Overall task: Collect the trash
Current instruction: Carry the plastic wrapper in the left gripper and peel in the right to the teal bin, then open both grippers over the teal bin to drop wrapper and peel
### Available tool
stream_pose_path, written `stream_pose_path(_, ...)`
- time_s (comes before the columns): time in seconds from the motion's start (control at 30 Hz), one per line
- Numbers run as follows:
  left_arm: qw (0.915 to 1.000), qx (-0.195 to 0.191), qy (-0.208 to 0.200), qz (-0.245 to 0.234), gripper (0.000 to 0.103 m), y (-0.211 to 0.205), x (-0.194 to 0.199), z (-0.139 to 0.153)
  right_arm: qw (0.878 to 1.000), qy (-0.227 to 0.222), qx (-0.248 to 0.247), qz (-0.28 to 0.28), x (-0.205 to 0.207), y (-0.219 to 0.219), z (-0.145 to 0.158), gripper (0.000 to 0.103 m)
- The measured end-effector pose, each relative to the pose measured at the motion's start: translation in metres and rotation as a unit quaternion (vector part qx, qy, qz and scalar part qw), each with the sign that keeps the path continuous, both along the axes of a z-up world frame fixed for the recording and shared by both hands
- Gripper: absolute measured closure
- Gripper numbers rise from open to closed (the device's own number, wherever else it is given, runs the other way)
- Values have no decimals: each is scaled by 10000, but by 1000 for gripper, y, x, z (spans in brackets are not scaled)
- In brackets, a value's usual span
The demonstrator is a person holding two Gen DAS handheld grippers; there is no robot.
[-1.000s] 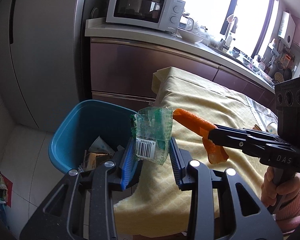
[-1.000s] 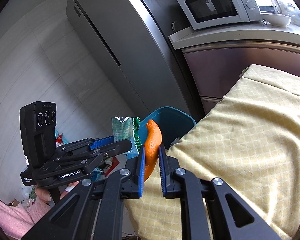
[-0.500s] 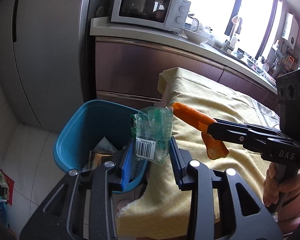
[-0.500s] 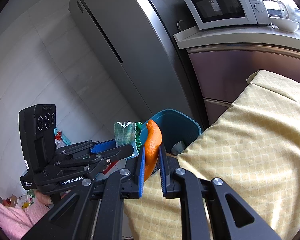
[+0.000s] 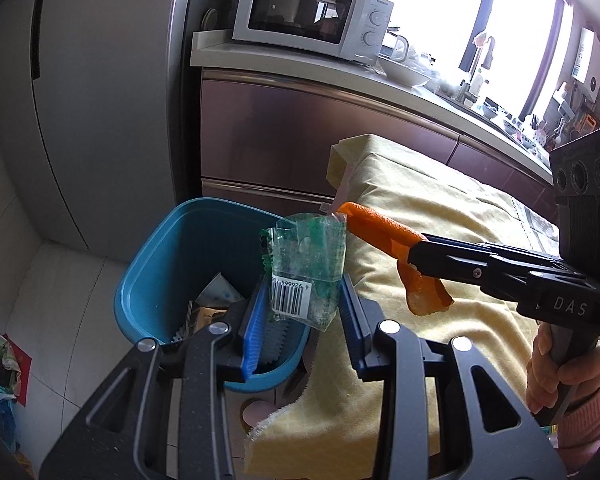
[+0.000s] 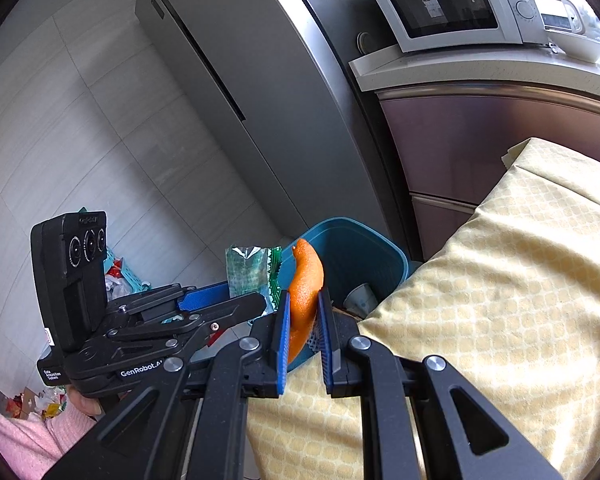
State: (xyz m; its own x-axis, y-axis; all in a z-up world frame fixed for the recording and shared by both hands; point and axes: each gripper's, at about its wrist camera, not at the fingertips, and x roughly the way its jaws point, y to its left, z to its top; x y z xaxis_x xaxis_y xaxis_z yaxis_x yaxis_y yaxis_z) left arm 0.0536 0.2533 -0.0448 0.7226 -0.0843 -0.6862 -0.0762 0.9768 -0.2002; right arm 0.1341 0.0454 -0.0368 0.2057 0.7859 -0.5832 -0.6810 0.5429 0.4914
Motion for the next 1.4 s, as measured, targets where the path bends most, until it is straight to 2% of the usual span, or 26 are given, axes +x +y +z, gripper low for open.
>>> stream_pose_path(0.43, 9998, 67, 109, 151, 69, 7, 10, -9, 9999, 92, -106, 86, 11, 22, -9, 91)
stream_pose_path(0.83, 9983, 149, 424, 365, 68, 24, 34, -35, 9984, 212, -511, 104, 27, 55, -30, 91)
stream_pose_path(1.17, 9963, 202, 691, 466, 63, 38, 58, -64, 9950, 470, -881, -19, 45, 79, -51, 88)
stream_pose_path(1.4, 9951, 253, 821, 488, 55, 40, 71, -80, 9953, 563, -775, -170, 49, 73, -53, 87)
